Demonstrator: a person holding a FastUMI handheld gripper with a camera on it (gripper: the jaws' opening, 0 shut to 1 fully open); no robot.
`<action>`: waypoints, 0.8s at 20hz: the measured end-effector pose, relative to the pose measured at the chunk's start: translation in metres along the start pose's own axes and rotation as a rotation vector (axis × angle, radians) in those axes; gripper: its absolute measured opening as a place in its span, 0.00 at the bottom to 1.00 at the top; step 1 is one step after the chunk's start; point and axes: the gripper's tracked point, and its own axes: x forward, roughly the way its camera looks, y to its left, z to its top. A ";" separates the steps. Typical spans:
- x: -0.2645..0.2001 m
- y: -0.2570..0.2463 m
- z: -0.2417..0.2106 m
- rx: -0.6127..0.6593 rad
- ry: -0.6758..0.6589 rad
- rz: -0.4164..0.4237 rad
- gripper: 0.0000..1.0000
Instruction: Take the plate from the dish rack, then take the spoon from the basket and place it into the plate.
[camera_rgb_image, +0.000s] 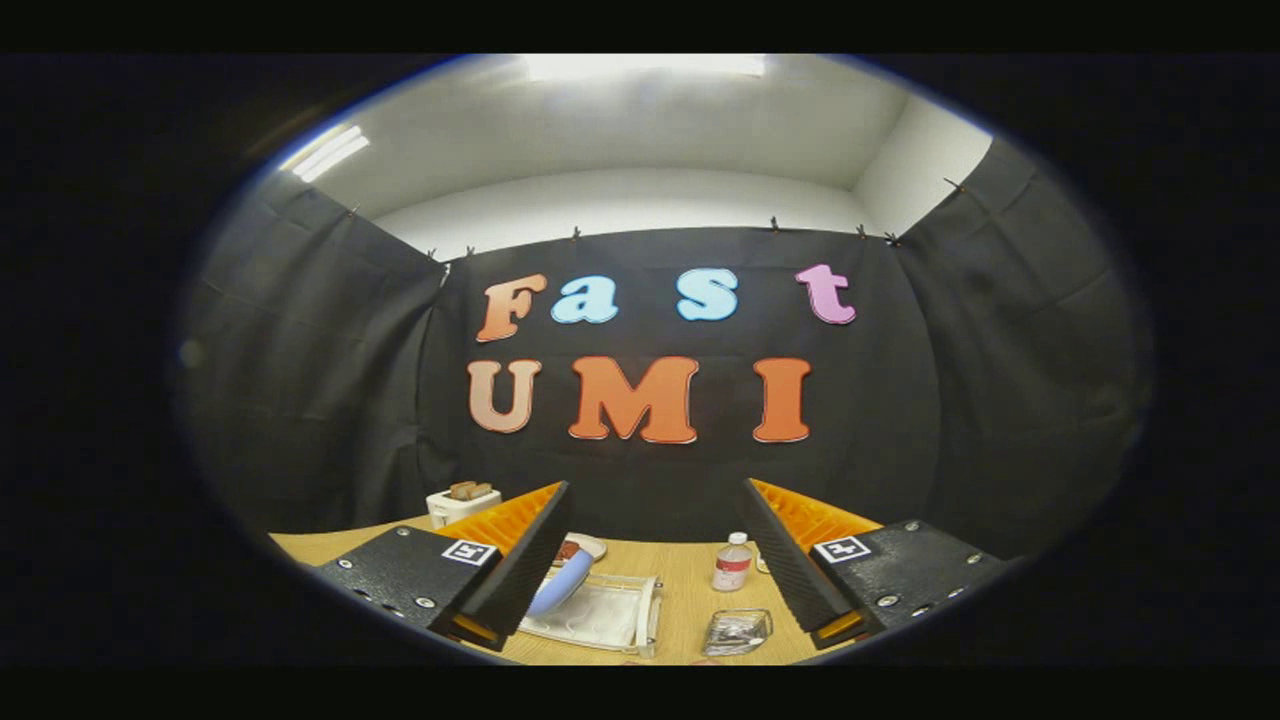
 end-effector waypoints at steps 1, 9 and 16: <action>0.000 0.001 -0.003 0.005 0.009 0.000 0.99; 0.019 0.024 -0.032 0.031 0.104 0.055 0.99; 0.047 0.056 -0.068 0.031 0.265 0.161 0.99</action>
